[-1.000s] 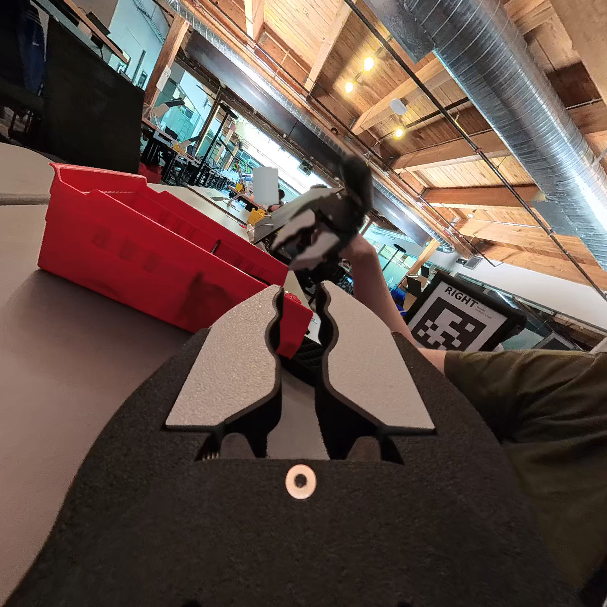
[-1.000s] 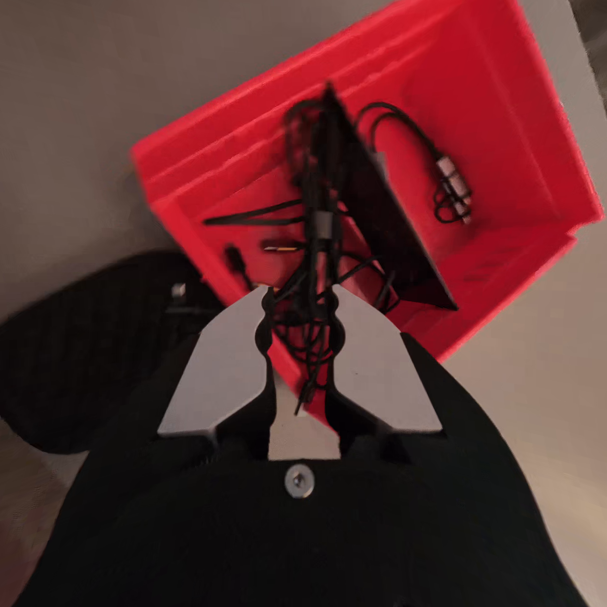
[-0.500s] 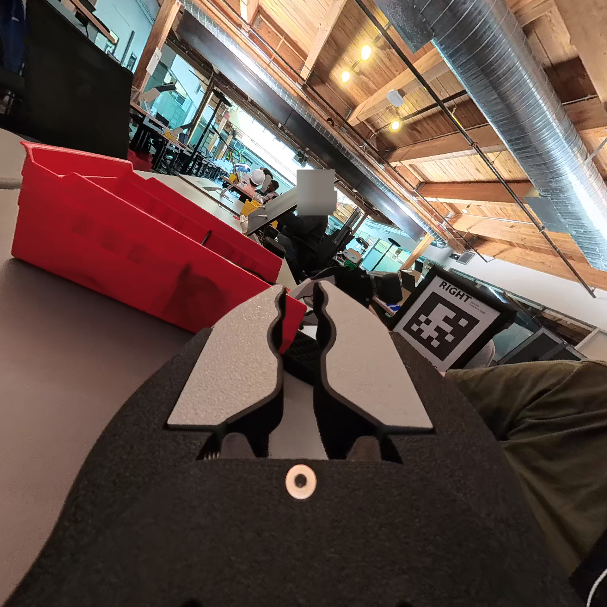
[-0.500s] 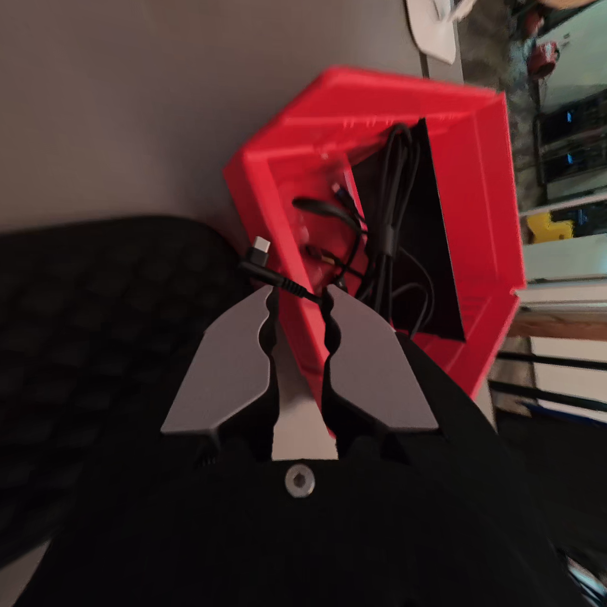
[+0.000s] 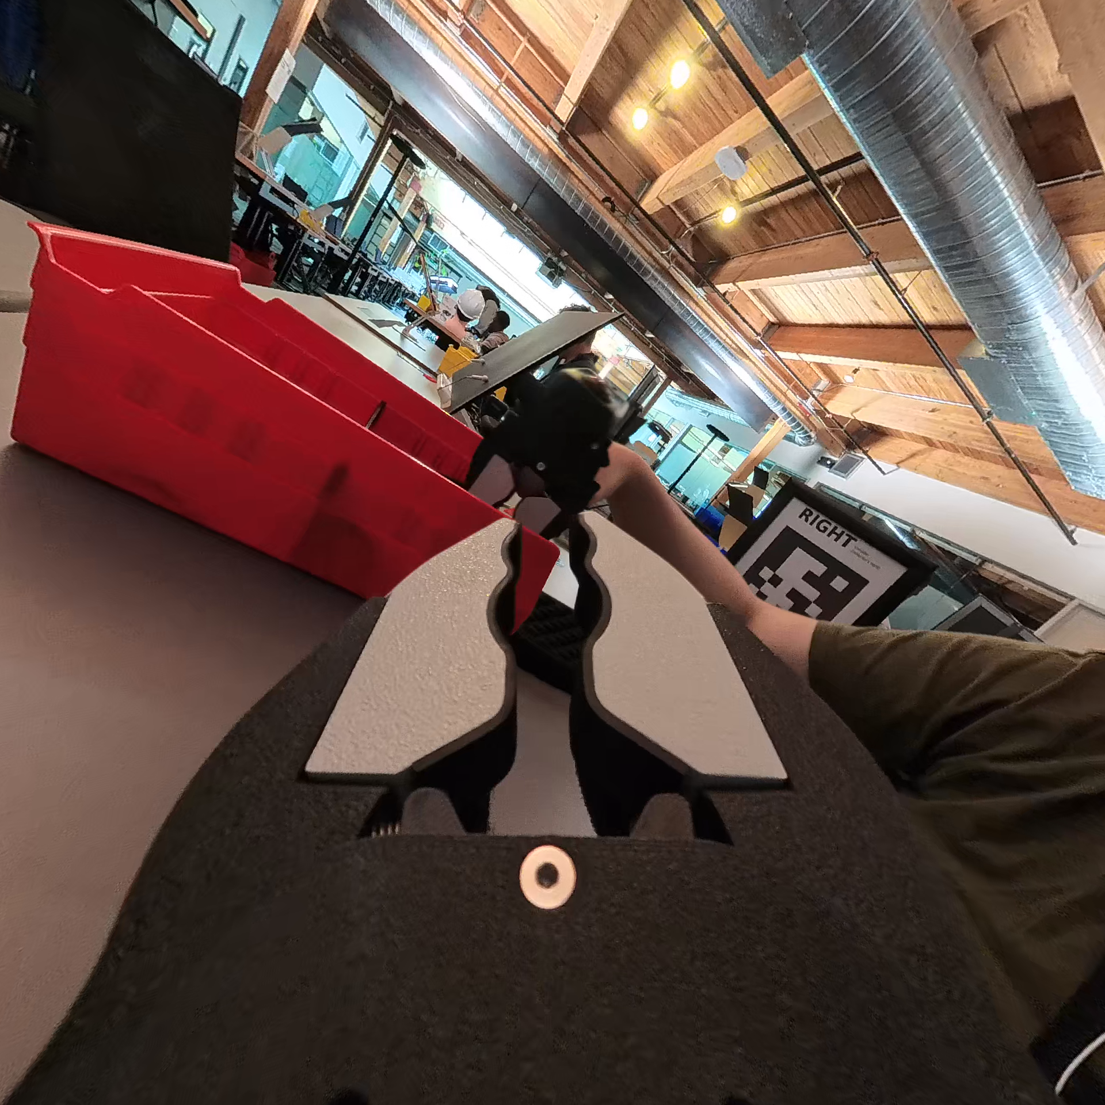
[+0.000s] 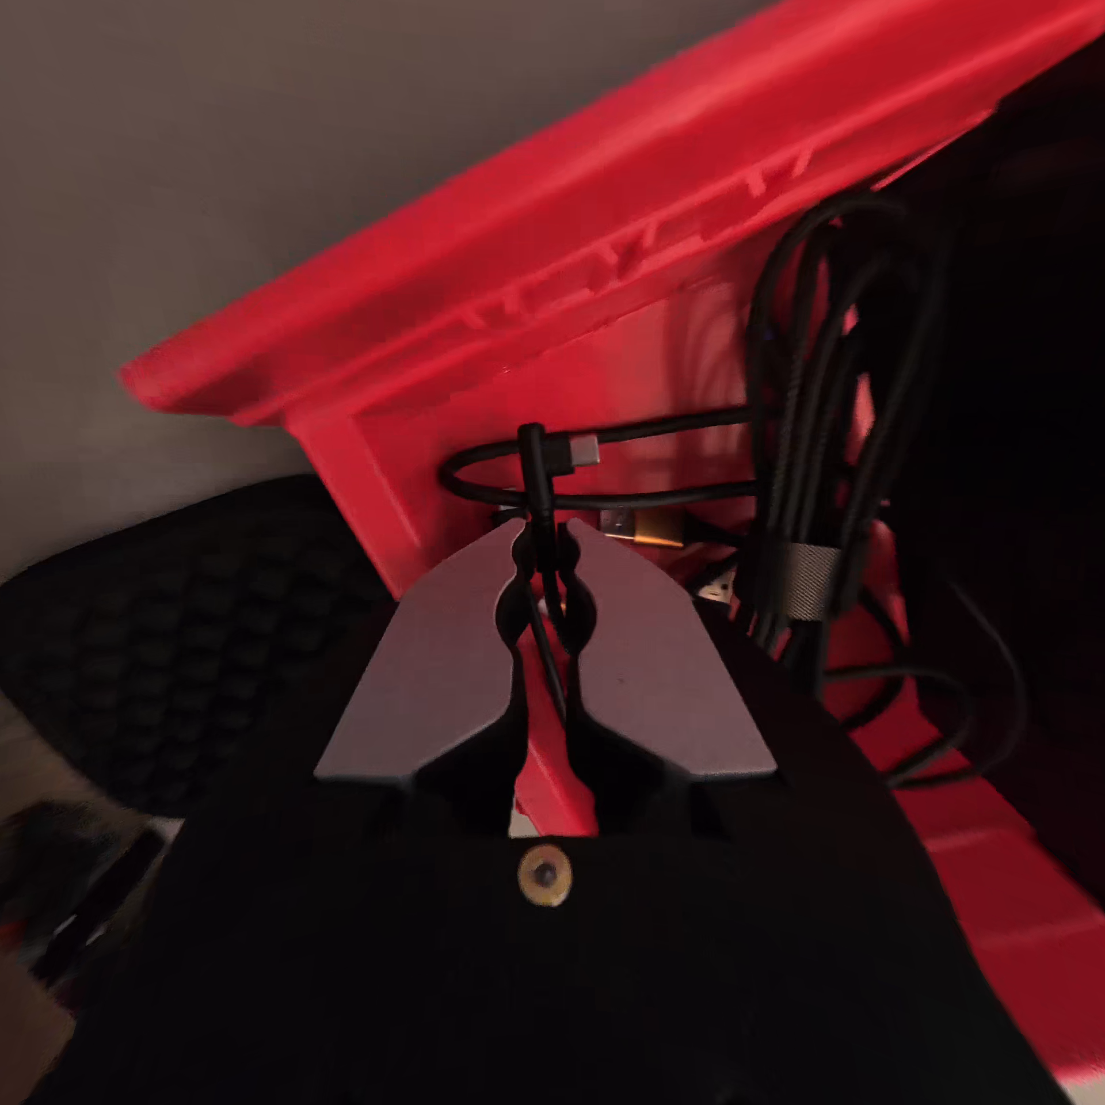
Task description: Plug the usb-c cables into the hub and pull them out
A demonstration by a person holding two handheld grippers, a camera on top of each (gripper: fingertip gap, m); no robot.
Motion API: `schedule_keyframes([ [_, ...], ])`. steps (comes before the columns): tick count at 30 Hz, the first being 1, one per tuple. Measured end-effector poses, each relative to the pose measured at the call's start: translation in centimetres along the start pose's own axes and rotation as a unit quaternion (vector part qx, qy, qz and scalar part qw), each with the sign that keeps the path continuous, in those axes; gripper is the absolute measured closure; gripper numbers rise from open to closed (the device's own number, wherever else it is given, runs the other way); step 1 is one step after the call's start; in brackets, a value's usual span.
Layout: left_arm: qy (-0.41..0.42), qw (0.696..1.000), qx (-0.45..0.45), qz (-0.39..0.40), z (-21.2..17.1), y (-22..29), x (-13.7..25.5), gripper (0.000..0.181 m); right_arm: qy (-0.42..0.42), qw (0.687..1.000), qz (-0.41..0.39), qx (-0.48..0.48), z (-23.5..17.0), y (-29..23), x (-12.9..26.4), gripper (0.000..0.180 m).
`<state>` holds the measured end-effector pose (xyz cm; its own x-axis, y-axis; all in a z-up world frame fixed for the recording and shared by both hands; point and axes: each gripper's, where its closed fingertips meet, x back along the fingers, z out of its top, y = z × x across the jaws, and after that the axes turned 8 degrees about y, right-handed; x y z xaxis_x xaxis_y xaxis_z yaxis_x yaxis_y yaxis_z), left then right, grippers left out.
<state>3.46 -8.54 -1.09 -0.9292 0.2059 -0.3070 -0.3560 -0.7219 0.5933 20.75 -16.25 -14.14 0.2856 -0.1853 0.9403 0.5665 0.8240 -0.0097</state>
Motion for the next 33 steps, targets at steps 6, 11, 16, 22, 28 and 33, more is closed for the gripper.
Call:
schedule_keyframes([
  [6,0.006,1.000,0.001,-0.001,0.5,0.2,0.2,0.167,0.069,0.996,0.059,-0.026,1.1,-0.4,2.1,0.157],
  [11,0.025,1.000,0.004,-0.001,1.3,0.0,0.7,0.167,0.195,0.978,-0.054,-0.044,1.4,1.3,9.2,0.153],
  [16,0.023,1.000,0.005,0.003,1.0,-0.4,0.7,0.166,0.202,0.932,-0.262,-0.150,-3.0,7.0,14.9,0.153],
  [22,0.001,1.000,-0.002,0.021,0.0,-1.1,0.4,0.167,0.144,0.891,-0.286,-0.322,-6.6,11.1,12.1,0.149],
  [28,-0.010,0.999,-0.017,0.040,-0.4,-1.8,0.1,0.167,0.073,0.878,-0.185,-0.435,-9.3,12.2,8.2,0.154],
  [33,-0.046,0.989,-0.060,0.127,-1.1,-3.9,0.5,0.167,0.090,0.858,-0.100,-0.496,-8.8,12.4,5.5,0.171],
])
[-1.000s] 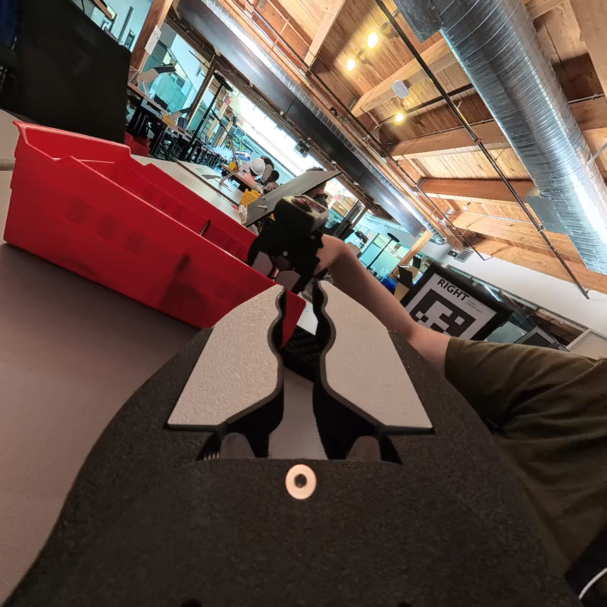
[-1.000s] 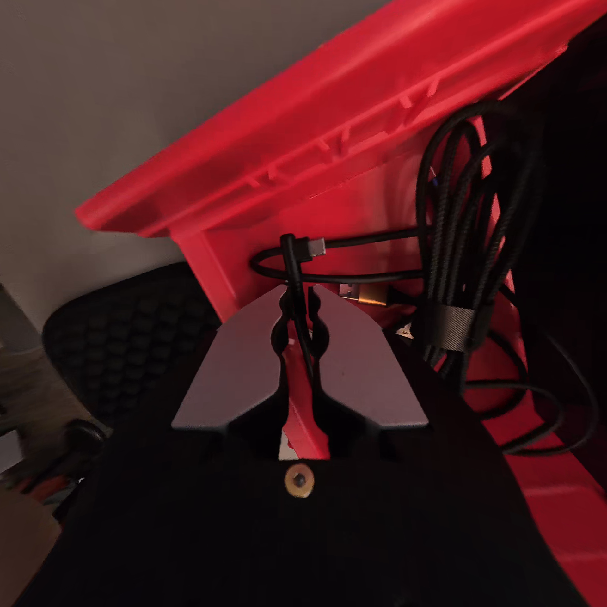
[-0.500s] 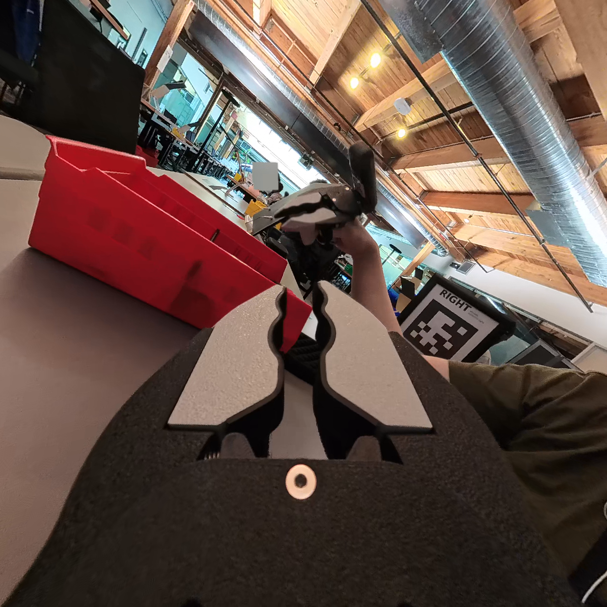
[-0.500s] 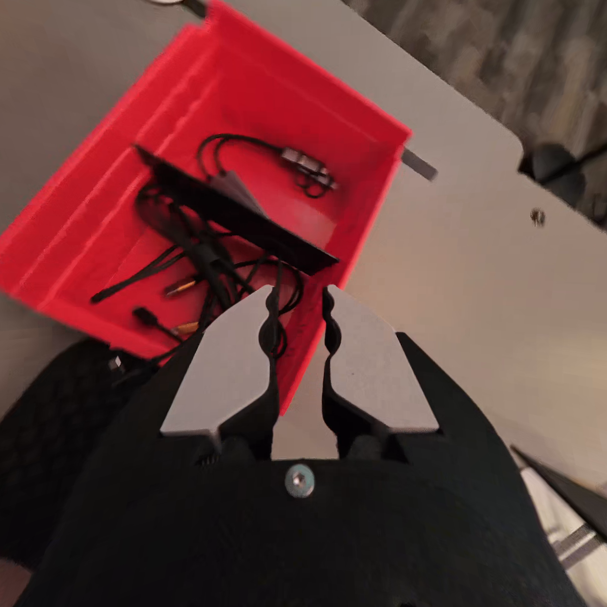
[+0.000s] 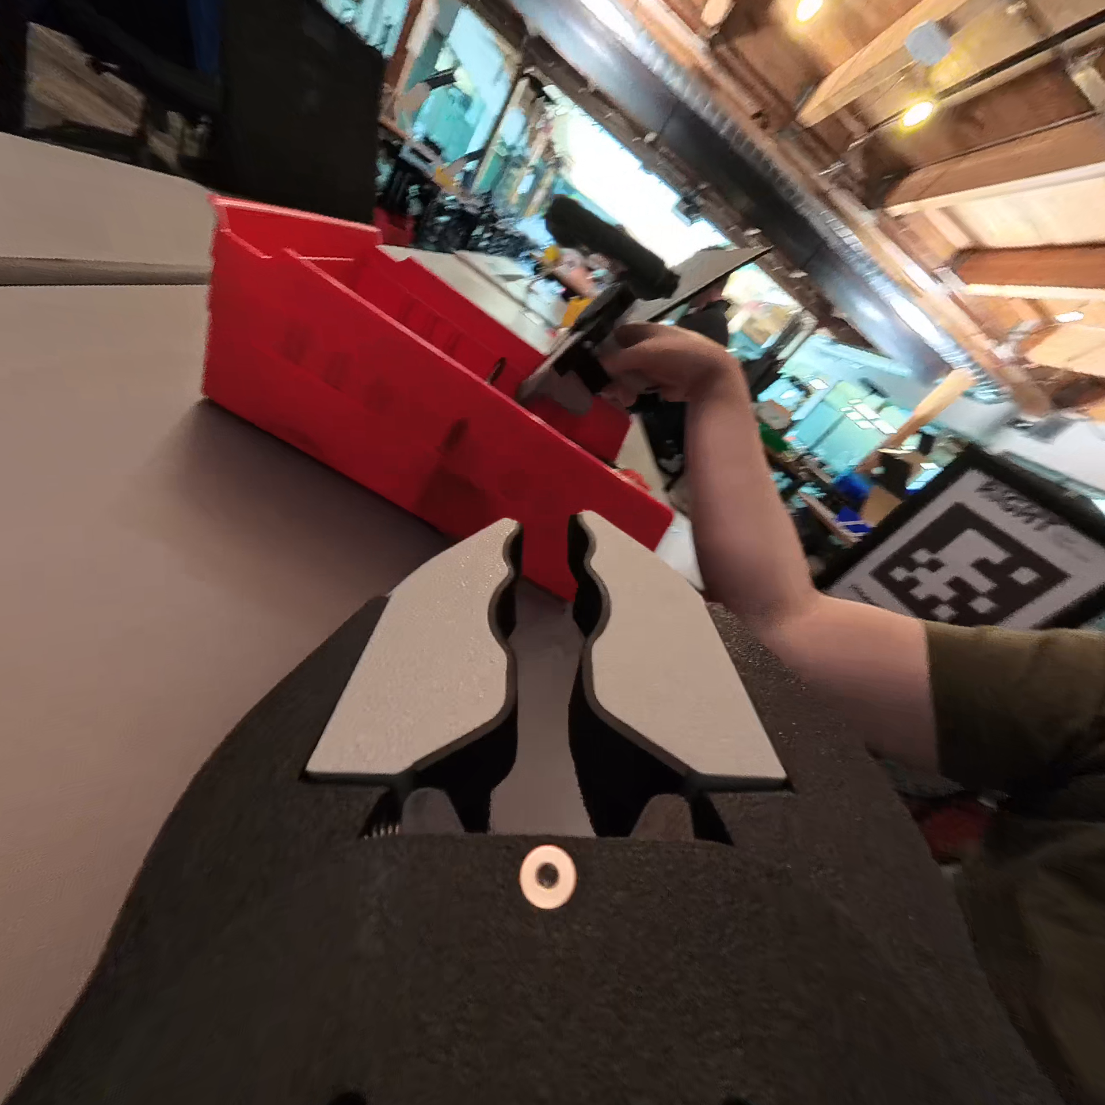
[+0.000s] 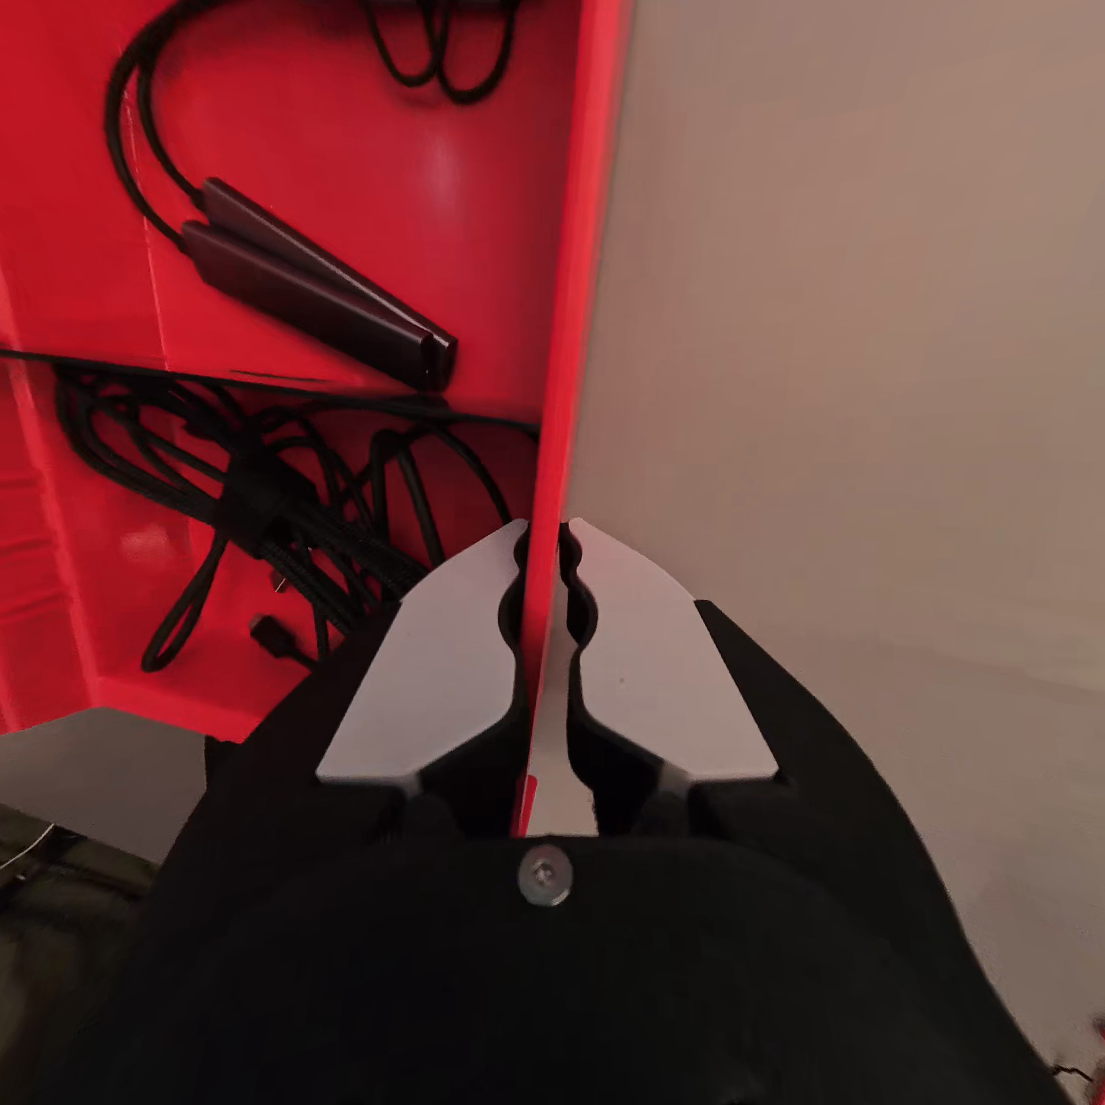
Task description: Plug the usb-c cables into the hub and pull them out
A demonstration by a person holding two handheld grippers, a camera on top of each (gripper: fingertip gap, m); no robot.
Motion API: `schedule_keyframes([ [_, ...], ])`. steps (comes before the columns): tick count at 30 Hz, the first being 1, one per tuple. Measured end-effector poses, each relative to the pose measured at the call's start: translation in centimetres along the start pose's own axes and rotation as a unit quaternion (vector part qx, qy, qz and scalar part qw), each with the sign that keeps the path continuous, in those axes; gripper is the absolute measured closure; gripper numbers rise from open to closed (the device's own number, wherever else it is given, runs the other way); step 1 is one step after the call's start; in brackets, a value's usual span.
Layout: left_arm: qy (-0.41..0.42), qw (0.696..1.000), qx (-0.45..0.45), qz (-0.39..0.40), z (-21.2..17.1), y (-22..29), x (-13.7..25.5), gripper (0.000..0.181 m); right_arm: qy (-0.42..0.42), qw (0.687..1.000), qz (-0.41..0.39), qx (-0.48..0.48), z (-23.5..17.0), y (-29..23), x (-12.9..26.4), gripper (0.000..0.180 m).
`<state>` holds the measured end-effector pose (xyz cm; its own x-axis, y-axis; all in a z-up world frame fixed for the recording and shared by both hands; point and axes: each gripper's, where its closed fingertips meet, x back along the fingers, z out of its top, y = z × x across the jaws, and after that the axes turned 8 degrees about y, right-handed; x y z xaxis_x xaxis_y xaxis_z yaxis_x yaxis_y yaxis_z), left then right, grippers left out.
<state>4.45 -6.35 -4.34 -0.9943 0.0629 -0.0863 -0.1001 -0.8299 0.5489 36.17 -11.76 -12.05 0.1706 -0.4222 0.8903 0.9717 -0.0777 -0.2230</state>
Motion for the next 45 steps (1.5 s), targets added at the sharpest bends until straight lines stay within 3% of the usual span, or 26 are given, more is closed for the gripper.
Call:
schedule_keyframes([
  [4,-0.044,0.988,-0.068,0.128,1.9,-0.6,2.5,0.169,-0.016,0.999,-0.026,0.012,0.1,0.2,0.0,0.173],
  [6,-0.056,0.982,-0.103,0.148,3.7,1.5,4.6,0.169,-0.021,0.999,-0.032,0.002,0.2,0.2,-0.1,0.173],
  [10,-0.006,0.955,-0.118,0.272,8.4,3.8,13.8,0.165,-0.023,0.999,-0.017,-0.024,0.4,-0.4,-0.4,0.173],
  [12,-0.007,0.912,-0.119,0.393,10.3,3.1,21.4,0.158,-0.023,0.999,-0.008,-0.028,0.5,-1.2,-0.6,0.173],
  [15,-0.032,0.786,-0.141,0.601,12.5,1.1,35.1,0.133,-0.043,0.999,-0.004,-0.031,0.6,-2.9,-1.1,0.173],
  [16,-0.045,0.764,-0.130,0.630,12.6,0.6,38.4,0.133,-0.052,0.998,-0.005,-0.032,0.6,-3.5,-1.3,0.172],
  [19,-0.098,0.760,-0.065,0.639,10.5,-1.5,44.0,0.129,-0.083,0.996,-0.006,-0.032,0.6,-5.8,-1.8,0.172],
  [24,-0.139,0.792,-0.036,0.594,7.5,-3.9,44.2,0.134,-0.123,0.992,-0.001,-0.009,0.7,-10.1,-2.9,0.172],
  [29,-0.198,0.797,0.032,0.570,4.3,-6.5,44.1,0.145,-0.129,0.992,-0.007,0.002,1.4,-13.3,-4.0,0.172],
  [33,-0.257,0.766,0.026,0.588,3.0,-7.4,45.0,0.172,-0.134,0.991,-0.021,0.023,1.5,-15.0,-4.4,0.171],
  [41,-0.310,0.743,-0.002,0.594,1.0,-6.7,40.3,0.172,-0.132,0.988,-0.037,0.073,1.9,-17.0,-5.2,0.170],
  [45,-0.294,0.730,0.010,0.617,-0.3,-5.6,37.5,0.172,-0.137,0.985,-0.044,0.090,1.6,-18.0,-5.3,0.168],
])
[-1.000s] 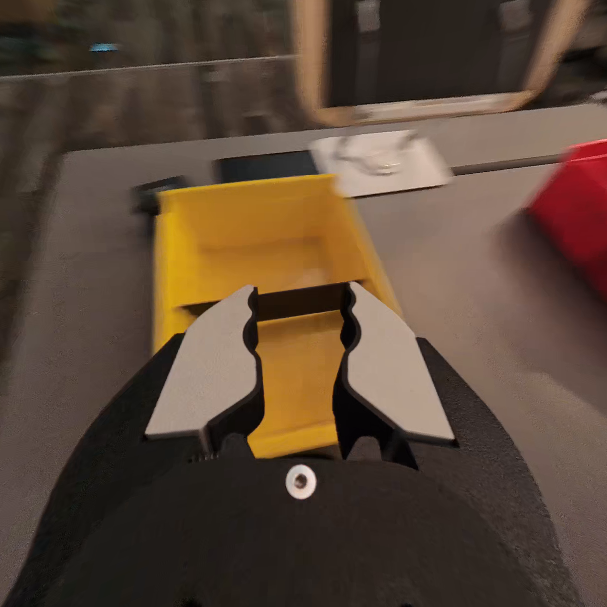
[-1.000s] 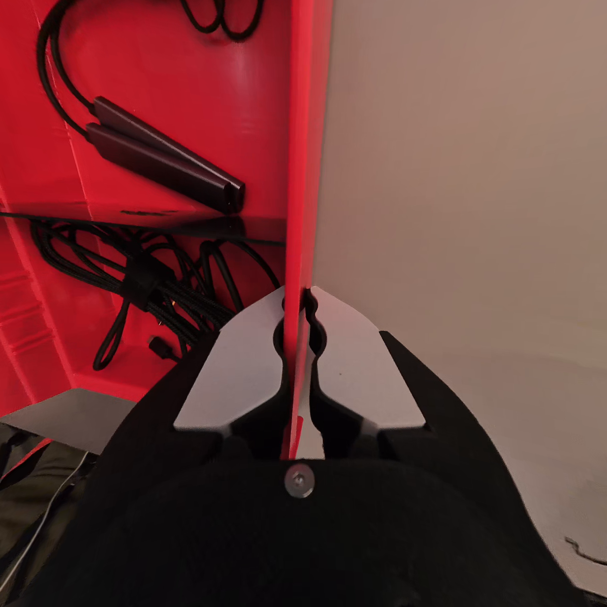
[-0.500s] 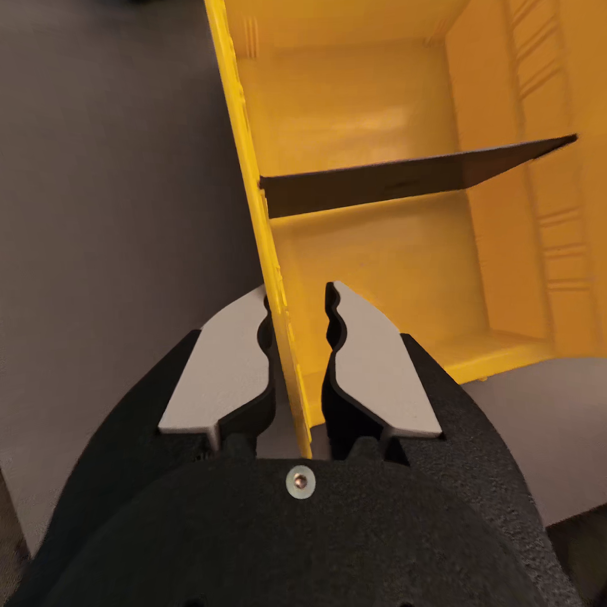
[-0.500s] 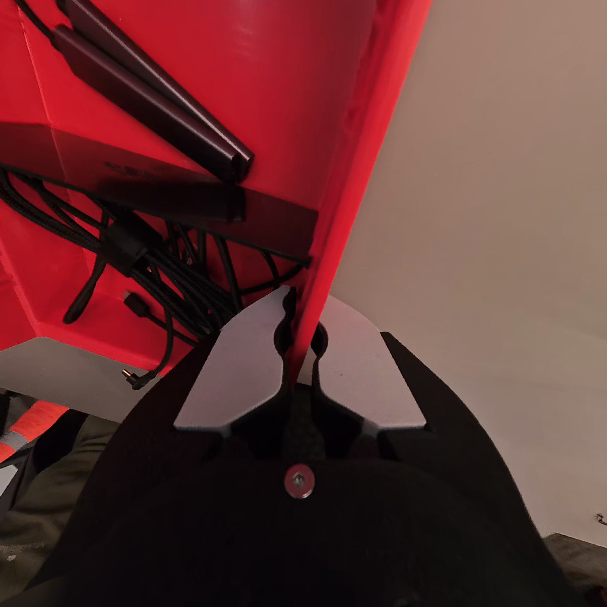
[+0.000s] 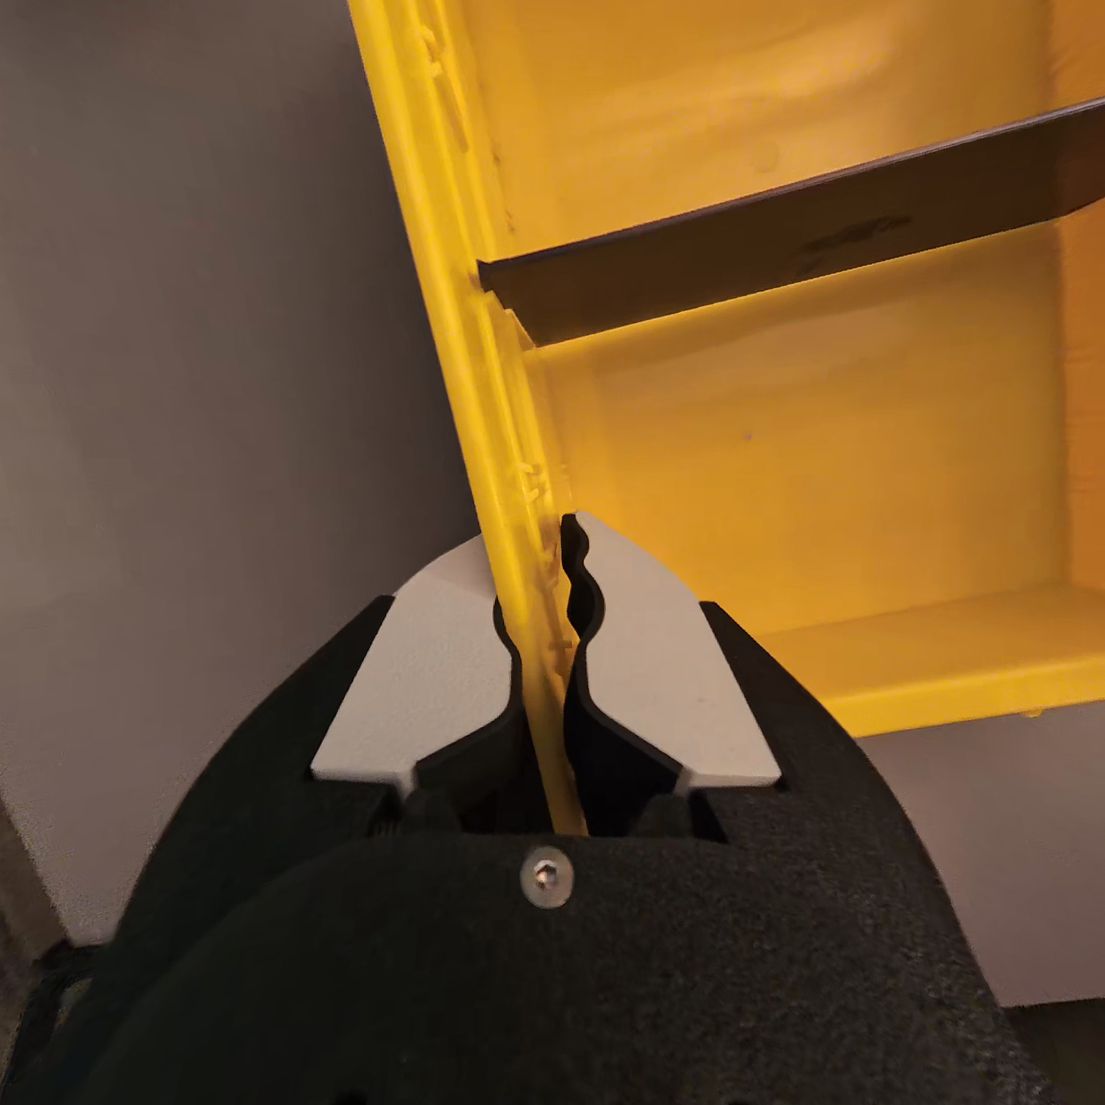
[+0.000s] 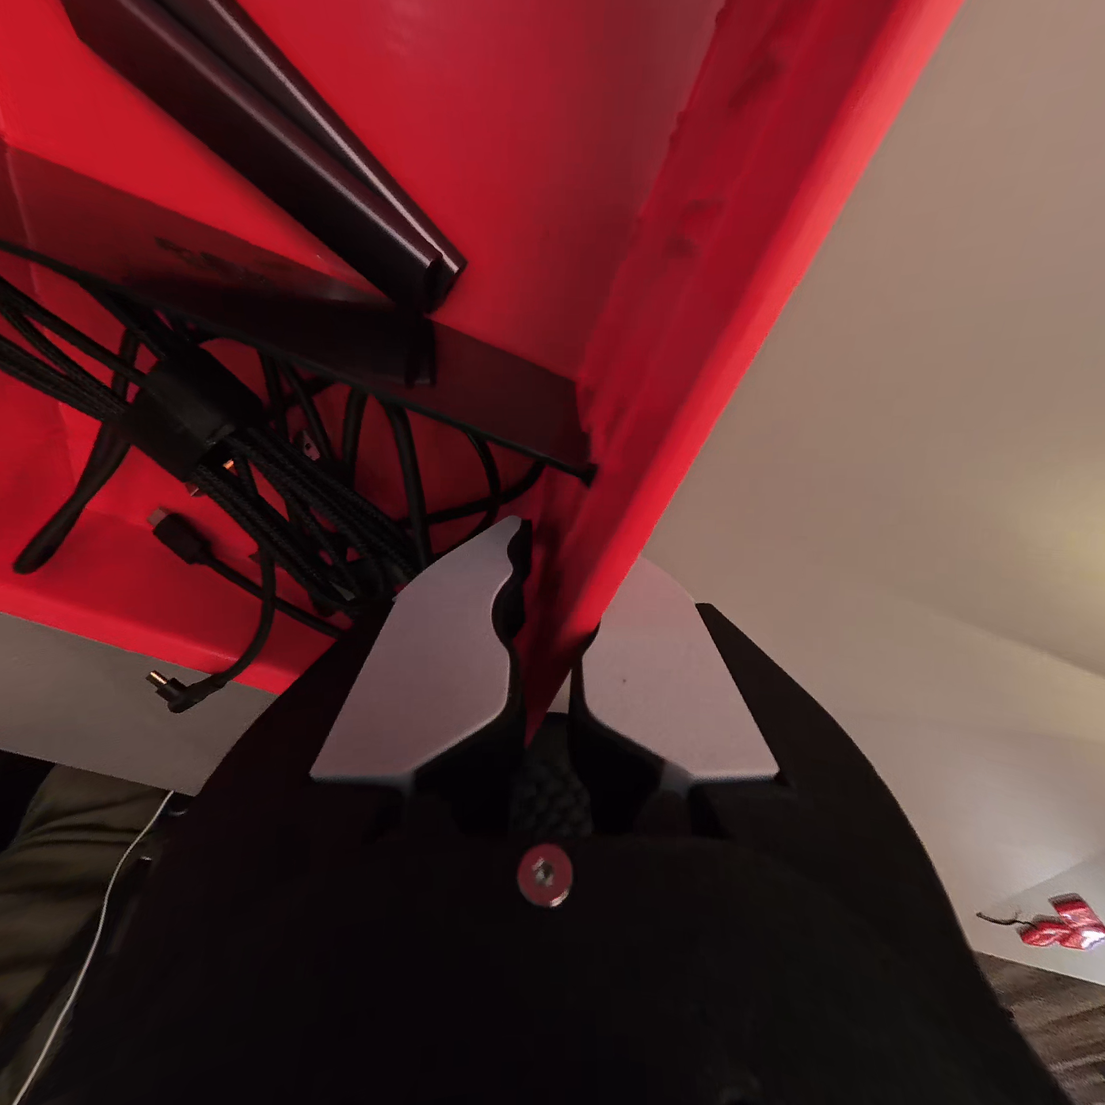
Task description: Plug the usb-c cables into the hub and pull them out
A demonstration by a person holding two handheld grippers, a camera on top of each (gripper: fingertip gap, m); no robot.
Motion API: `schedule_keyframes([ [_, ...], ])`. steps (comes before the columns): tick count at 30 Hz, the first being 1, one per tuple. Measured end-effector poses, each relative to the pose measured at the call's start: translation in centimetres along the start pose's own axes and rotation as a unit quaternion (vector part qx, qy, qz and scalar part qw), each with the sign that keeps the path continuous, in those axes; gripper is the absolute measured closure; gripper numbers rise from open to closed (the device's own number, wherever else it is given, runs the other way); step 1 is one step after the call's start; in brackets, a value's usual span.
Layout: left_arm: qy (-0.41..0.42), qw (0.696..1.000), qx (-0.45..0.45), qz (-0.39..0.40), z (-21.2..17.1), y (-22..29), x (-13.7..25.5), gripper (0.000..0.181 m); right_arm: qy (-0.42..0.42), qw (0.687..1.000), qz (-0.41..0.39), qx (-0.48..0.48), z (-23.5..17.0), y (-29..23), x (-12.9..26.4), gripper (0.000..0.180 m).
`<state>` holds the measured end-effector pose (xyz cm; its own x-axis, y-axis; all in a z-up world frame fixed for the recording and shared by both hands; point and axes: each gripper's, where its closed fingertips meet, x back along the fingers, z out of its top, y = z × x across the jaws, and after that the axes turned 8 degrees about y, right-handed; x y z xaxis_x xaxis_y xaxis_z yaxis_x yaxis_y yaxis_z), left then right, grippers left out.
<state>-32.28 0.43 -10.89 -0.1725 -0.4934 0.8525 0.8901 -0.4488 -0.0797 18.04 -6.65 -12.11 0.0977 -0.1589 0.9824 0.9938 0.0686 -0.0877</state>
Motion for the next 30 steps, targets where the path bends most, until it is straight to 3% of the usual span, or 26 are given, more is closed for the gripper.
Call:
schedule_keyframes([
  [8,0.047,0.998,0.009,0.031,0.7,2.7,-0.5,0.169,0.000,0.999,0.004,0.049,0.2,-2.7,-0.3,0.168],
  [12,0.060,0.998,0.026,-0.005,1.1,3.1,-0.6,0.167,0.002,0.998,0.007,0.057,0.1,-3.3,-0.3,0.168],
  [16,0.214,0.974,0.059,-0.053,4.8,2.4,2.7,0.158,0.022,0.999,-0.001,0.049,0.6,-3.1,0.7,0.168],
  [20,0.310,0.935,0.097,-0.142,8.9,1.8,8.4,0.140,0.137,0.988,-0.059,0.049,2.2,-2.5,5.9,0.158],
  [23,0.363,0.914,0.067,-0.166,12.8,0.8,12.4,0.139,0.300,0.948,-0.057,0.089,4.6,-4.9,11.9,0.158],
  [26,0.436,0.893,0.011,-0.114,16.4,-0.9,15.8,0.144,0.475,0.865,0.040,0.155,6.4,-11.7,17.8,0.155],
  [28,0.507,0.857,-0.007,-0.092,18.1,-1.1,18.7,0.154,0.534,0.804,0.154,0.214,6.0,-18.0,20.7,0.141],
  [29,0.533,0.841,-0.012,-0.091,18.5,-0.8,19.8,0.157,0.550,0.782,0.192,0.222,6.0,-20.5,21.6,0.142],
  [30,0.546,0.833,-0.016,-0.093,18.6,-0.5,20.4,0.162,0.538,0.786,0.214,0.216,6.3,-22.5,21.5,0.145],
])
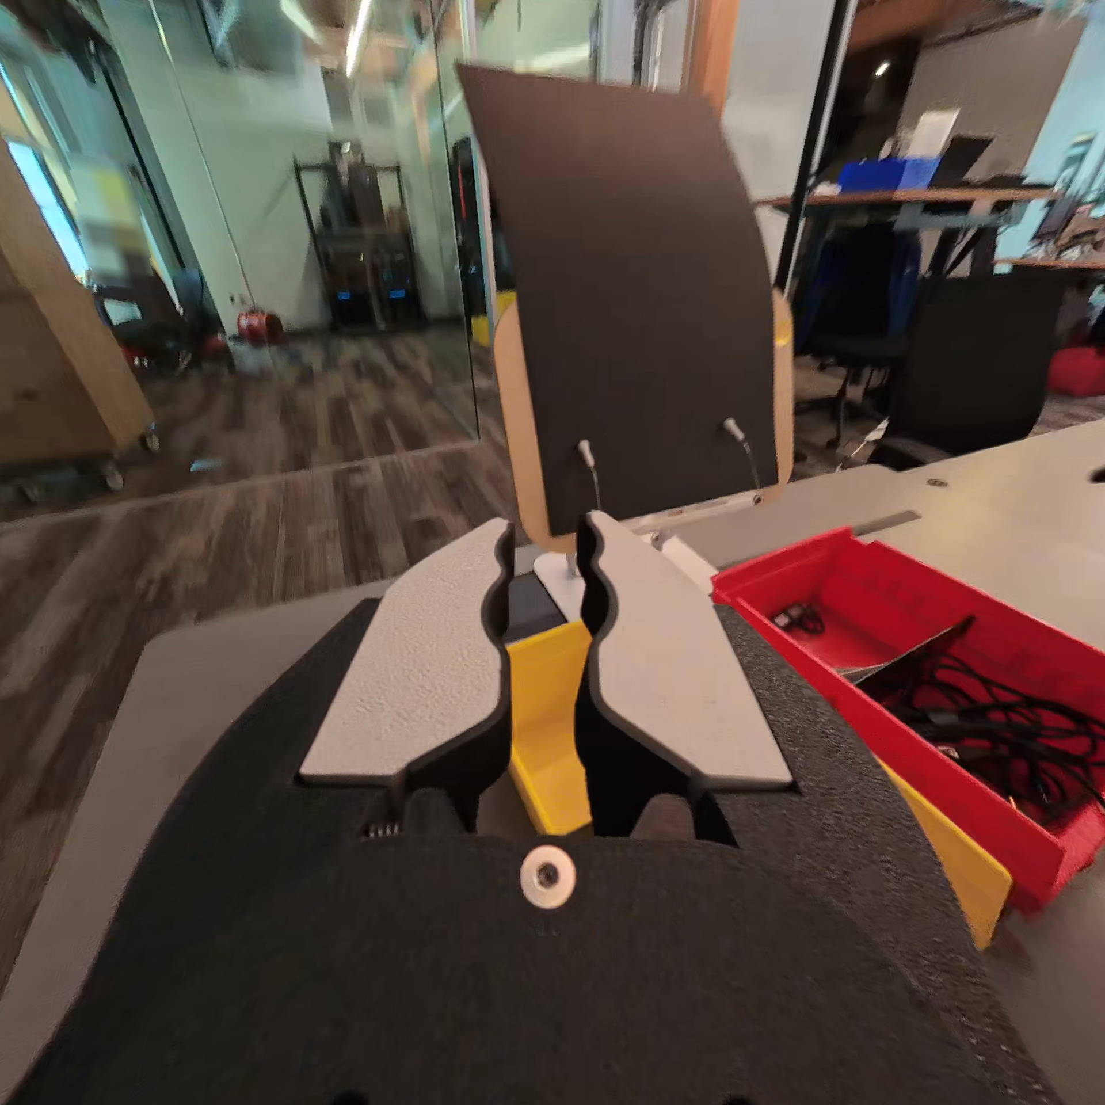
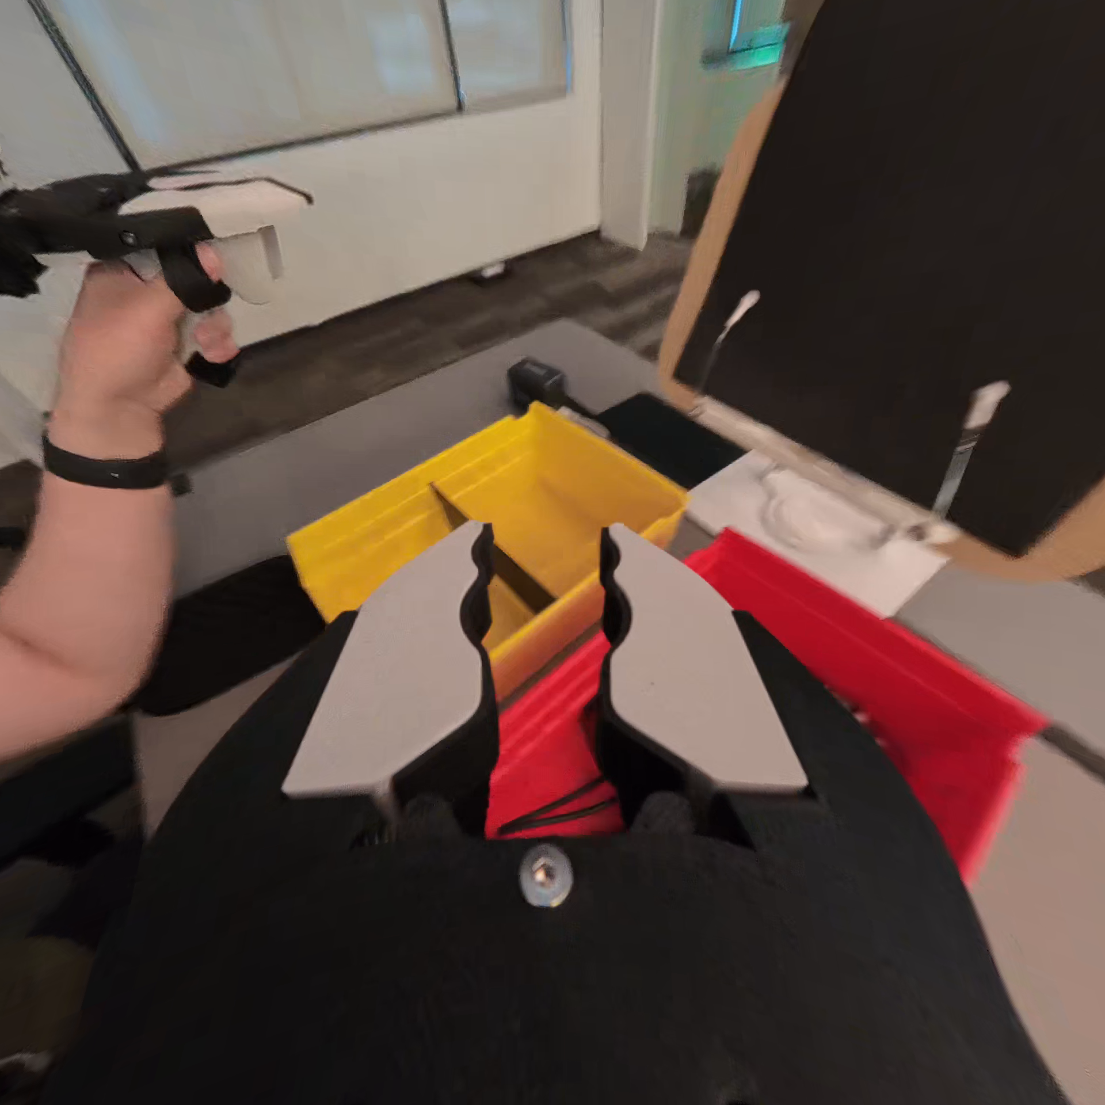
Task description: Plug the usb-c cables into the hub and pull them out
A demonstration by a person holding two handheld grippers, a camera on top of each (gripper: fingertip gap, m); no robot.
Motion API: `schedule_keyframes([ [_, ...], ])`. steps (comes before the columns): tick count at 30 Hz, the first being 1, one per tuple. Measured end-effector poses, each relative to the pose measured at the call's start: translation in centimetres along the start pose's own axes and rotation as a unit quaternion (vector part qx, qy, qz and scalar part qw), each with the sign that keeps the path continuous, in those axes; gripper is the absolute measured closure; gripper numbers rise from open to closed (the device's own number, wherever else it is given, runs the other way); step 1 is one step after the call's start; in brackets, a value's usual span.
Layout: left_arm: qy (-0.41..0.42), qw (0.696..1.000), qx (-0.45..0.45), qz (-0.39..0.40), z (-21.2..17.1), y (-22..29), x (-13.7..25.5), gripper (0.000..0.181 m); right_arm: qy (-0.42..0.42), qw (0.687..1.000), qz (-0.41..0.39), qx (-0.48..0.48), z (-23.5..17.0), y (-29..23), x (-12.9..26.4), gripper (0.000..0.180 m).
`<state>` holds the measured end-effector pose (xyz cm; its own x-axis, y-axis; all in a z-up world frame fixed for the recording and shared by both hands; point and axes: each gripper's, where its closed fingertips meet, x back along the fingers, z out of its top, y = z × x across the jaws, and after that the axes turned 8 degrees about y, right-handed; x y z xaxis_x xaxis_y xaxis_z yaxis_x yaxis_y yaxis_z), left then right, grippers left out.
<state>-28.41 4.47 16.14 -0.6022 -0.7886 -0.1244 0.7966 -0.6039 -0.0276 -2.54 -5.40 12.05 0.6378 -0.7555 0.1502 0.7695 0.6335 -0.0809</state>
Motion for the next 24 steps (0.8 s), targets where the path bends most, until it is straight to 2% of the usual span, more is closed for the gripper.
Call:
schedule_keyframes([
  [3,-0.028,1.000,0.007,-0.006,-1.0,0.0,-0.1,0.162,-0.146,0.988,0.010,-0.054,-4.3,-2.3,-4.5,0.158],
  [7,-0.036,0.997,0.054,-0.048,-1.7,0.1,-0.2,0.159,-0.324,0.940,-0.066,-0.091,-12.3,-1.2,-8.1,0.163],
  [9,-0.032,0.996,0.067,-0.052,-1.6,-0.3,0.1,0.159,-0.344,0.925,-0.088,-0.132,-13.9,-1.0,-9.5,0.167],
  [13,-0.007,0.993,0.091,-0.080,-0.4,0.1,0.9,0.159,-0.369,0.899,-0.124,-0.203,-15.8,-1.0,-11.2,0.163],
  [15,0.001,0.991,0.095,-0.096,0.0,0.5,1.1,0.160,-0.376,0.894,-0.168,-0.176,-16.3,0.4,-11.2,0.168],
  [18,0.014,0.991,0.085,-0.107,0.6,0.9,1.3,0.159,-0.410,0.875,-0.207,-0.154,-17.3,1.3,-10.9,0.152],
  [22,0.036,0.990,0.072,-0.116,1.6,1.7,1.5,0.160,-0.431,0.859,-0.218,-0.169,-18.4,0.3,-11.3,0.167],
  [24,0.034,0.988,0.072,-0.129,1.6,2.3,1.6,0.159,-0.451,0.847,-0.221,-0.176,-19.3,0.0,-11.5,0.167],
])
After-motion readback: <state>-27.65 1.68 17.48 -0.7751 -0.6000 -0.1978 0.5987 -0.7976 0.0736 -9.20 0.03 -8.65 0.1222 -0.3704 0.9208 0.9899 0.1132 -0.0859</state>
